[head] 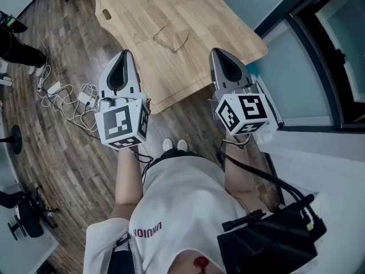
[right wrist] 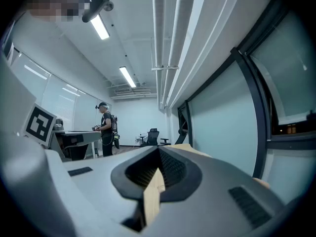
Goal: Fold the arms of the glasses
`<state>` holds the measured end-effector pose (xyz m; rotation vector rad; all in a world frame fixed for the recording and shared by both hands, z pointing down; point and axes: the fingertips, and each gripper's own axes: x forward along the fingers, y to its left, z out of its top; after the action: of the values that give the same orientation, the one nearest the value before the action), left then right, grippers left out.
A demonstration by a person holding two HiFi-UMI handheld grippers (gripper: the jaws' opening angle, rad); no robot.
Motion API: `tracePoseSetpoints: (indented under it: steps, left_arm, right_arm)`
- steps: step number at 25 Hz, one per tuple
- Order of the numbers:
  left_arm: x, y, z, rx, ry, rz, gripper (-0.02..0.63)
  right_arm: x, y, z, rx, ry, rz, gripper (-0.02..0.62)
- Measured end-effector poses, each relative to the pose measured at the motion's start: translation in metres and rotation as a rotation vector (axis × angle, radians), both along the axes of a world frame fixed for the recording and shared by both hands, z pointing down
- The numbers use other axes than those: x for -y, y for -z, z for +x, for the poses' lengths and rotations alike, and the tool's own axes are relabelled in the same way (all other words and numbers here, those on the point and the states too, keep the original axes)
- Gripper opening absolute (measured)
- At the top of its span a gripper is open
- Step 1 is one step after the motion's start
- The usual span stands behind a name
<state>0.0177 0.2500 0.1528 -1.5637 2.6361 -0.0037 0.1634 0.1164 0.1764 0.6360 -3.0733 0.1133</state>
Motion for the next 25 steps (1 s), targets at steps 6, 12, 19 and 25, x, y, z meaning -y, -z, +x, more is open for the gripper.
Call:
tracePoseSetpoints:
  steps: [6, 12, 19, 25]
  left_arm:
    - [-0.001, -0.001, -0.001, 0.001, -0.003, -0.003, 0.014]
    - [-0.006, -0.001, -0.001, -0.007, -0.013, 0.006, 0.014]
    - [-0.014, -0.011, -0.004, -0.038, -0.026, -0.007, 0.014]
    - [-0.017, -0.040, -0.013, -0.087, -0.017, -0.042, 0.014]
  right_arm:
    - [-0.001, 0.000, -0.004, -0.005, 0.007, 0.004, 0.020]
    - [-0.008, 0.000, -0.006, -0.002, 0.012, 0.003, 0.020]
    - [-0.008, -0.015, -0.004, -0.005, -0.054, -0.066, 0.021]
    - [-0.004, -0.046, 0.001, -0.039, -0.130, -0.141, 0.021]
